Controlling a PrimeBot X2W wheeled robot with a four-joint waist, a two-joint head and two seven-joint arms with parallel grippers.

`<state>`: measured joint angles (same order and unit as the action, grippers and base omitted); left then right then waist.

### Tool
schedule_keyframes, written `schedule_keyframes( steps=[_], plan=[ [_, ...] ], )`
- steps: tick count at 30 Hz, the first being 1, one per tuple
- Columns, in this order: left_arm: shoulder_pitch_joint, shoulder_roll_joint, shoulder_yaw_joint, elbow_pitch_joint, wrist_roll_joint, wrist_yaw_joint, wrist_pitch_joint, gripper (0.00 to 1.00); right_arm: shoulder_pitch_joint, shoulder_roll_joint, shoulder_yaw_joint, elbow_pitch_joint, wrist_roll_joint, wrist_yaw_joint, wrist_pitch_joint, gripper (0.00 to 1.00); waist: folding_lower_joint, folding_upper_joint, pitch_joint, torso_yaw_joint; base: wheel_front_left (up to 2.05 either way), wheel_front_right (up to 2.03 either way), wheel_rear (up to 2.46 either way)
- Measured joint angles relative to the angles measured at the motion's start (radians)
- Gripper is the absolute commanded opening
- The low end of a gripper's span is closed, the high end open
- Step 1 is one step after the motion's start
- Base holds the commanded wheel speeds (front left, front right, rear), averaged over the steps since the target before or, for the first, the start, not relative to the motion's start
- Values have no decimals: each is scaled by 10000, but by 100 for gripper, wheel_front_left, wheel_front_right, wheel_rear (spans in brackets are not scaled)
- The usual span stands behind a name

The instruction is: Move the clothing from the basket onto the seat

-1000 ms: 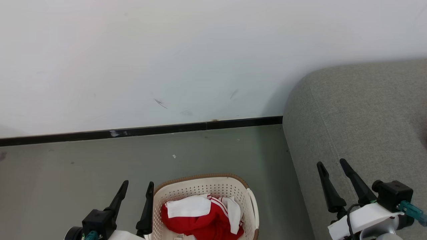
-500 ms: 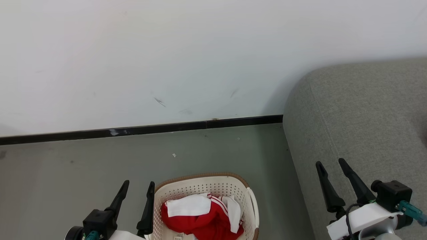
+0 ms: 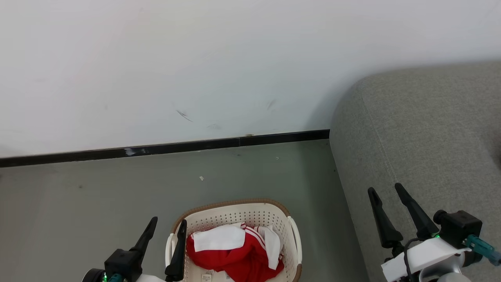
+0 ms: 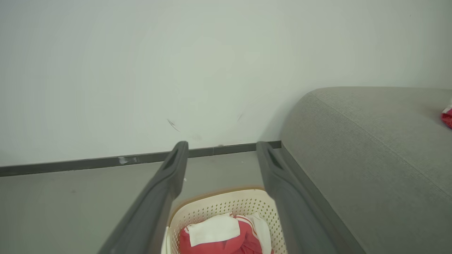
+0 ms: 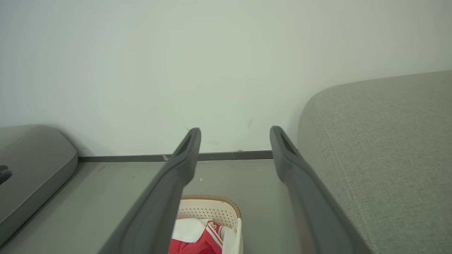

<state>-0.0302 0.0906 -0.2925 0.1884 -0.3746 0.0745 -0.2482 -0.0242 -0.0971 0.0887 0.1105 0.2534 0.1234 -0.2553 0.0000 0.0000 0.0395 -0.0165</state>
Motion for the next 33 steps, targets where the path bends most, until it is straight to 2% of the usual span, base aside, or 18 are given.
schedule_keyframes(
  steps=[18,33],
  plan=[
    [-117,-19,-493,234,163,-228,199,100,-8,63,332,-127,-8,0,0,100,0,0,745,-225,0,0,0],
    [-1060,35,-713,345,529,-261,633,100,-375,119,662,-366,6,0,0,100,0,0,1806,-436,0,0,0]
  ],
)
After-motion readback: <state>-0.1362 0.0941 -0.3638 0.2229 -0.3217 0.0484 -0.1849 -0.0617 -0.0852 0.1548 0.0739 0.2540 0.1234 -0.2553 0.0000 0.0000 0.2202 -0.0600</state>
